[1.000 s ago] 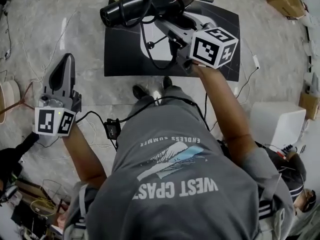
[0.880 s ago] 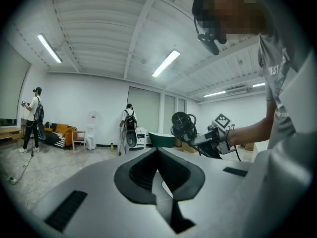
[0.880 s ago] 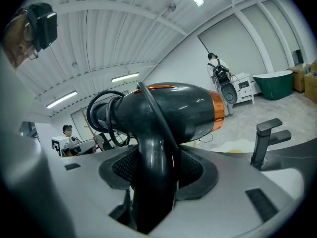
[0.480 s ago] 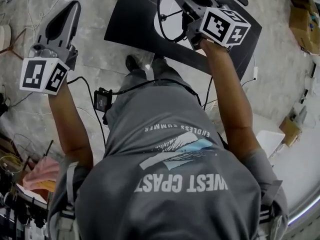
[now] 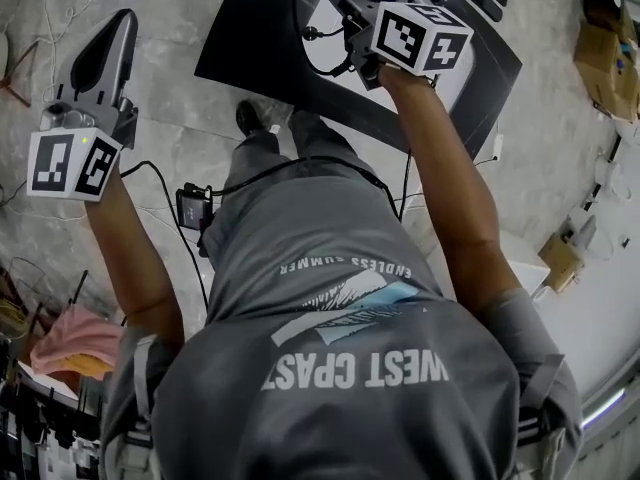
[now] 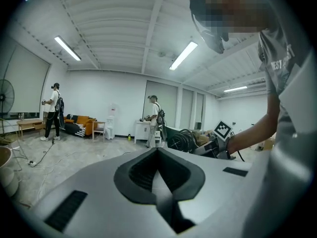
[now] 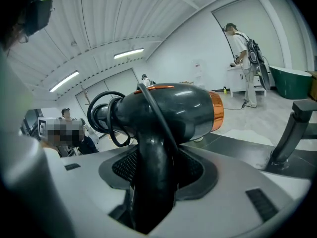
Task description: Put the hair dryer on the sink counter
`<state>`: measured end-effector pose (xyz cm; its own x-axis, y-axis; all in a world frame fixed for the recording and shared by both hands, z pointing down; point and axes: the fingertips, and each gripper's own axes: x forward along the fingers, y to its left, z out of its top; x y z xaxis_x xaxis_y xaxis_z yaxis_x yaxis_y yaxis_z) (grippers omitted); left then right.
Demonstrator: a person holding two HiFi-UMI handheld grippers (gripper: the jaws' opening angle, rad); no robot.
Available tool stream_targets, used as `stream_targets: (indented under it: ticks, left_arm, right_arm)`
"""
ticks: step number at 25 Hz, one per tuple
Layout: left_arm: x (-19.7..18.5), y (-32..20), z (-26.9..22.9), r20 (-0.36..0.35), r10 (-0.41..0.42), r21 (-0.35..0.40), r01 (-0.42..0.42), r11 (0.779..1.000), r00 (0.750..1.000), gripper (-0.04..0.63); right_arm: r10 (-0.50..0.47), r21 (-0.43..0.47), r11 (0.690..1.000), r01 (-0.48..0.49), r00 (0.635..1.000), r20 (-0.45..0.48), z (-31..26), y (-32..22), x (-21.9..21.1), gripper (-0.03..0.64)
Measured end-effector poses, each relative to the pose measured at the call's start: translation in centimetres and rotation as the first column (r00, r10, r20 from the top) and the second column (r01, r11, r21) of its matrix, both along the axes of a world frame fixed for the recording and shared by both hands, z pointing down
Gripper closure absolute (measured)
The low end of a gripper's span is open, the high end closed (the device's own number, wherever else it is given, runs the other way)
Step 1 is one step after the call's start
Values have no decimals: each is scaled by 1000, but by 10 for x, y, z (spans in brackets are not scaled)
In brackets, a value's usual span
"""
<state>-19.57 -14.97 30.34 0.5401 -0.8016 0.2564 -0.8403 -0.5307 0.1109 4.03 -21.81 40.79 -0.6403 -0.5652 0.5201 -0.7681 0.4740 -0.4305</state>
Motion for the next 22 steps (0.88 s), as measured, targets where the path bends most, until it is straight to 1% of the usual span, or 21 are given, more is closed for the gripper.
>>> stream_targets:
  ticks: [11,15,22]
  left_arm:
    - [-16,-8,28,-23,-47,-47,46,998,999,580]
    - [-21,-11,37,-27,-59,-57,58,997,998,580]
    - [-25,-13,46,-30,-78,-73,76,994,997,580]
  right_arm:
    - [-66,-10,998,65,997,-45,32,-23,-22,394]
    - [-76,-30,997,74,994,-72,47,-29,-28,394]
    - [-124,-49,992,119,987,-102,72,-34,-38,394]
